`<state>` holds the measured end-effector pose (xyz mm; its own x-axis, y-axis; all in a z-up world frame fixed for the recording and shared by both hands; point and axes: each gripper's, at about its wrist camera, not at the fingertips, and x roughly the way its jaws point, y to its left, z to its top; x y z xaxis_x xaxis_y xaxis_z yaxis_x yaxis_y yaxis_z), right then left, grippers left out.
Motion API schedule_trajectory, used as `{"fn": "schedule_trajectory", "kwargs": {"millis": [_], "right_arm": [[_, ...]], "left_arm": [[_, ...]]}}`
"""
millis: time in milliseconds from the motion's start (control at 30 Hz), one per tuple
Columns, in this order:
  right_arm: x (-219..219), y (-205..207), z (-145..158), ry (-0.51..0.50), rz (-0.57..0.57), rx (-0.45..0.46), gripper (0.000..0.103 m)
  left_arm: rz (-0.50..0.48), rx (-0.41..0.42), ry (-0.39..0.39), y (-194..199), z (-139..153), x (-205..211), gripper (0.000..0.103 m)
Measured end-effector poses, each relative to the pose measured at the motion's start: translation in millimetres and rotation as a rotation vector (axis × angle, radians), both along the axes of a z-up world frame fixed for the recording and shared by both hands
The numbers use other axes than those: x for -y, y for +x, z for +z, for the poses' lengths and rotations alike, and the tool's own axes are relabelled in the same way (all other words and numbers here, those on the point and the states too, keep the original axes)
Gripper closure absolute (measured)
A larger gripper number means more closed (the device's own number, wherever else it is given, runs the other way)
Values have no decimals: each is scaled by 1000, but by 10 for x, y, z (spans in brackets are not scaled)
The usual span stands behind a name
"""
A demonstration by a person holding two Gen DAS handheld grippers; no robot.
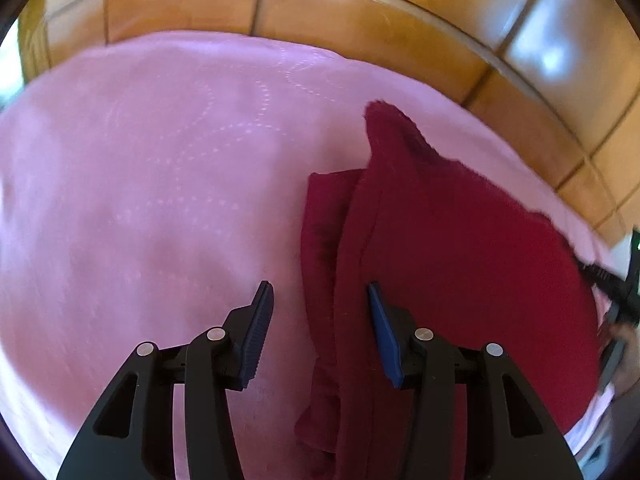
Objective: Fold small clothes
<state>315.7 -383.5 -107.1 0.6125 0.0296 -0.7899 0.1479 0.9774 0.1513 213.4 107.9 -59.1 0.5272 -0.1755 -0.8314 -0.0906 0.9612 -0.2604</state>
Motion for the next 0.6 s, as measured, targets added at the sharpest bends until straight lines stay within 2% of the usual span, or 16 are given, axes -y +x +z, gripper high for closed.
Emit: {"fn": "schedule_trajectory", "kwargs": {"millis": [67,133,200,233,333,500,567,600], "right_arm": [[3,-79,47,-6,4,7,80],[48,-249,131,41,29,36,53],[103,-462,215,96,50,67,35],[127,-600,245,141,64,82,32],[195,-977,192,268,103,72,29],[181,-1627,-15,343,126,25,31],[181,-1743,-85,358,132,21,44],[156,-1783,-116,357,136,18,57]], "left_arm": [[2,10,-5,-69,56,-11,55],[-17,28,-33,-188,136,-32,55],[-28,53,-75,-355,212,-67,55],[-36,58,-94,-433,229,-81,55],[-55,56,-128,-616,206,-67,55],[-51,23,-195,-831,39,-53,55],[-35,24,-230,-865,8,-77,55],[-30,28,-239,-871,-2,-80,64]]}}
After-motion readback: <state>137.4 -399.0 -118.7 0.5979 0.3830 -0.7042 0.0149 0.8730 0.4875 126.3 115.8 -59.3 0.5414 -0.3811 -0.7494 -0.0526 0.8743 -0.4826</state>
